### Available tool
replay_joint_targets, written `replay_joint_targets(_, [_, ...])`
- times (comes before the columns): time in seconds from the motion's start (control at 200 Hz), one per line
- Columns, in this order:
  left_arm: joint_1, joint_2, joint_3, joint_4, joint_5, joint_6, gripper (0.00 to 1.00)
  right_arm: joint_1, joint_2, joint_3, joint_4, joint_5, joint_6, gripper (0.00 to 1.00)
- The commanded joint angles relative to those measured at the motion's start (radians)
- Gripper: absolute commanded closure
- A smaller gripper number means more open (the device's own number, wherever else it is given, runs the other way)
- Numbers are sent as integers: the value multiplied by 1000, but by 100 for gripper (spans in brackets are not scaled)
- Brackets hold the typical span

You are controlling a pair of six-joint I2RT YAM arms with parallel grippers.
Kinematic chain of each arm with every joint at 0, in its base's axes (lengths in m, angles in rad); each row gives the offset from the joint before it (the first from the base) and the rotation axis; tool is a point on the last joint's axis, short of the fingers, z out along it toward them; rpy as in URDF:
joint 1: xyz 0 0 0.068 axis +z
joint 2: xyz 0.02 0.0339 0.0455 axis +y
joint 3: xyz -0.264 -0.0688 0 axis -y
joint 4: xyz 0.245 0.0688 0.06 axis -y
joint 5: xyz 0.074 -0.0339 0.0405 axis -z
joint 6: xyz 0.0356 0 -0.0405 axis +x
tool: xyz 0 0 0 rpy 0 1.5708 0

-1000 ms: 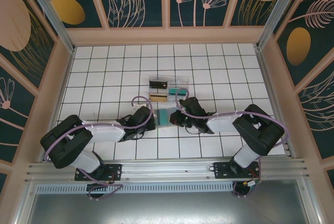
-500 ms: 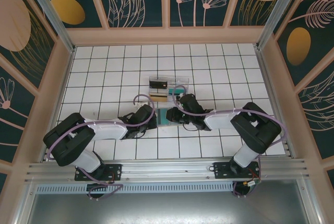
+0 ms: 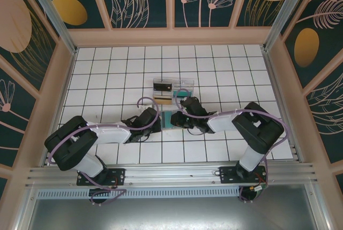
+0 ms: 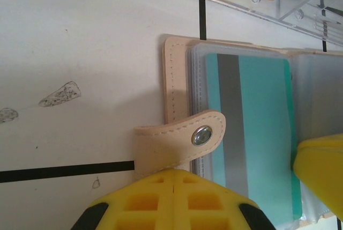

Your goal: Take the credit cards out of the card holder

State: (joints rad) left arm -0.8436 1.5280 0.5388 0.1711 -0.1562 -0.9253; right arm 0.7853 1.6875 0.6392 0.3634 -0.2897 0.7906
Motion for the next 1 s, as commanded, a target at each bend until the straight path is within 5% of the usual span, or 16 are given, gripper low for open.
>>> replay_joint_targets(0.0, [1, 40, -17, -82, 9, 14, 100, 5, 34, 18, 20, -17, -7, 83])
replay_joint_targets(0.22, [0, 38, -20, -84, 9, 14, 100, 5, 15, 3, 15, -3, -1, 100])
replay_joint_targets(0.996, [1, 44, -5, -108, 0, 20, 100, -28, -106, -93, 22, 24, -1, 96])
